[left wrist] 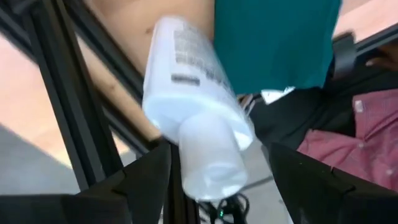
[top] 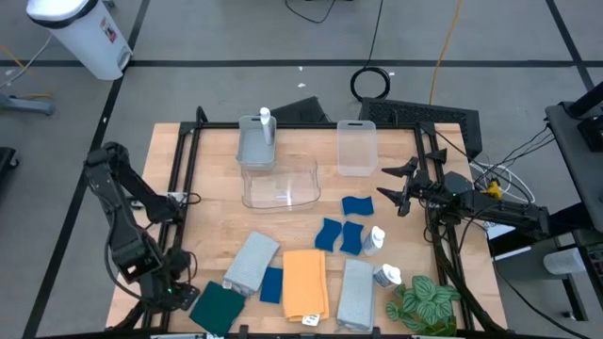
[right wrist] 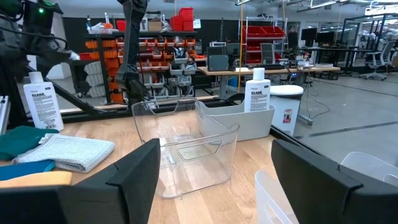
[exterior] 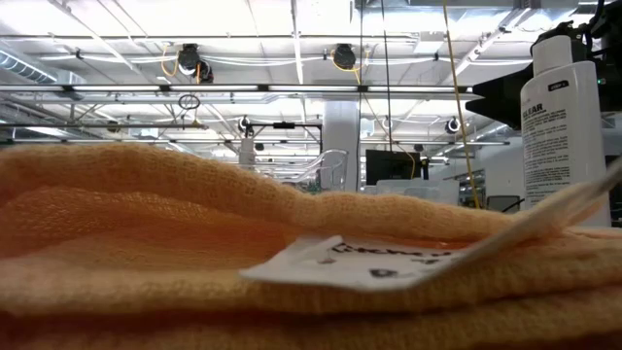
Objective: Pick & Place Kitchen Items
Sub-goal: Put the white plastic restorer bottle into the gray bin
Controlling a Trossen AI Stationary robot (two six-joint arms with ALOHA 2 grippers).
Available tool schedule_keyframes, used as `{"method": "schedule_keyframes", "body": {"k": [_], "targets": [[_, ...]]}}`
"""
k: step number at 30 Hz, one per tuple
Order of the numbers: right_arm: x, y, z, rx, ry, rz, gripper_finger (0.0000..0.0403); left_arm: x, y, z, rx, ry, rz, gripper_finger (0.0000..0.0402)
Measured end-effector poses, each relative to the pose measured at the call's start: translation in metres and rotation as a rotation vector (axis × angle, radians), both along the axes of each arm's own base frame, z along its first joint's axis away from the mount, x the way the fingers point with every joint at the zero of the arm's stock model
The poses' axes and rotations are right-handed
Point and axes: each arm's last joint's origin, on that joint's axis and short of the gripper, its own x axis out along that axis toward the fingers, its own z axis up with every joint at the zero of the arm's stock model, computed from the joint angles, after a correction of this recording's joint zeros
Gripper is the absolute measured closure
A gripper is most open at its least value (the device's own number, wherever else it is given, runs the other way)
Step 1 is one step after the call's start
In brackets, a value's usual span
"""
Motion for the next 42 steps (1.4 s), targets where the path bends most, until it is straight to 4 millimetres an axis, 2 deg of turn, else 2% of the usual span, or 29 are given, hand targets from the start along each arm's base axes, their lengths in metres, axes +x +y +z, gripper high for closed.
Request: {"method": "schedule_keyframes", "body": {"k": [17,21,29,34,42], "targets": [[0.000,0.000,0.000,0.000,0.000,0.000,0.0124,-0.003,0.003,-0.001,0.049,-0.008,-0.025,0.0132],[0.000,0.000,0.000,0.000,0.000,0.000,0.0124,-0.003,0.003,-0.001,0.047,-0.007,-0.031,0.0168],[0.000,0.000,0.000,0.000,0.000,0.000,0.0124,-0.005,0.004,0.000,0.054,0.007,-0.039,0.0290],[0.000,0.000,0.000,0.000,0.000,0.000,0.0124,-0.009,0.014,0.001,0.113,0.036,-0.009,0.0290],[0.000,0.000,0.000,0.000,0.000,0.000,0.0124,-0.011,0.040,0.009,0.181,0.078,0.071,0.0290]]}}
